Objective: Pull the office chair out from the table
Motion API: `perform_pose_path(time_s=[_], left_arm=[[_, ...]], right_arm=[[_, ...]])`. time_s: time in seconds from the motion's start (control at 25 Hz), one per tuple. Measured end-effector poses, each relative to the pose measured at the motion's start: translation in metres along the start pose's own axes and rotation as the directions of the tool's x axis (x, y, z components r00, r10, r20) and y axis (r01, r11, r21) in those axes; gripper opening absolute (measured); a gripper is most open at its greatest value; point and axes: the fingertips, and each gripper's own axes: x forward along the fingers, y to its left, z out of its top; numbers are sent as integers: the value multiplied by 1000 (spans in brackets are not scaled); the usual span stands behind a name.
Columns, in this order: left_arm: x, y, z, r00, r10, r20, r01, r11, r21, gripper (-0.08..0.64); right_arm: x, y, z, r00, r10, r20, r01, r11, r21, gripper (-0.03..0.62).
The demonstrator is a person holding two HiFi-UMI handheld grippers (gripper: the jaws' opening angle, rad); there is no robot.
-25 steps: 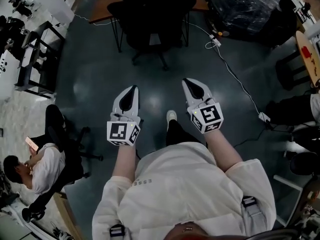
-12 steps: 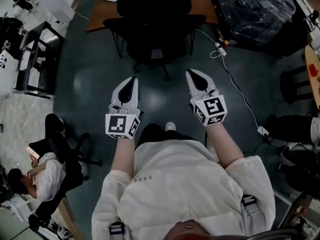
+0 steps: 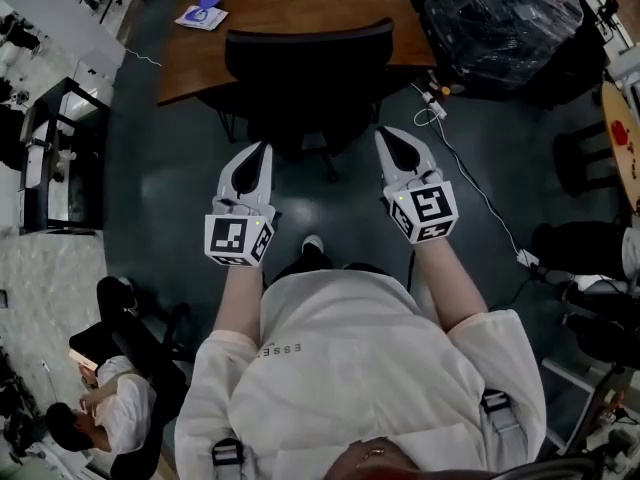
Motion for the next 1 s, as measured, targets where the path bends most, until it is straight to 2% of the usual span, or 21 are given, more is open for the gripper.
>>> perform_pose_path(time_s=[0.2, 0.32, 0.4, 0.44, 0.48, 0.56, 0.64, 0.68, 0.76, 0.88, 0.92, 0.96, 1.0], left_arm=[[39, 27, 24, 999, -45, 26, 44, 999, 24, 17], [54, 32, 43, 997, -62, 45, 59, 996, 62, 17], [65, 27, 55, 994, -102, 22, 98, 983, 154, 17], [70, 25, 61, 993, -119, -2, 117, 967, 226, 17], [76, 26, 68, 992, -124, -25, 126, 943, 309, 17], [86, 29, 84, 991, -119, -61, 134, 877, 462, 29], [98, 32, 88, 982, -122, -145, 184, 790, 584, 259], [105, 33, 86, 971, -120, -207, 227, 737, 637, 296], [117, 35, 79, 939, -101, -330, 320, 615, 721, 301], [133, 40, 70, 888, -45, -457, 428, 440, 789, 305], [137, 41, 66, 873, -28, -487, 457, 392, 798, 299], [142, 40, 63, 860, -14, -510, 481, 353, 802, 284], [147, 40, 60, 850, -6, -527, 500, 325, 803, 277]], right_arm=[[35, -18, 34, 999, -29, 25, 30, 999, -41, -9], [49, -24, 56, 1000, -12, 28, 15, 995, -95, -9], [57, -26, 72, 1000, 15, 22, -10, 978, -207, -8], [61, -27, 81, 999, 31, 17, -25, 960, -278, -8], [66, -27, 89, 999, 46, 10, -39, 937, -348, 36], [78, -29, 104, 998, 68, -4, -62, 881, -470, 104], [89, -32, 115, 996, 81, -29, -83, 820, -567, 180], [95, -34, 117, 995, 84, -52, -98, 785, -611, 214], [107, -38, 116, 989, 87, -122, -148, 691, -707, 256], [127, -38, 104, 964, 84, -252, -260, 497, -828, 279], [133, -36, 99, 952, 86, -294, -301, 447, -843, 279], [138, -34, 94, 939, 93, -332, -340, 412, -845, 279], [142, -32, 90, 925, 105, -366, -376, 391, -840, 279]])
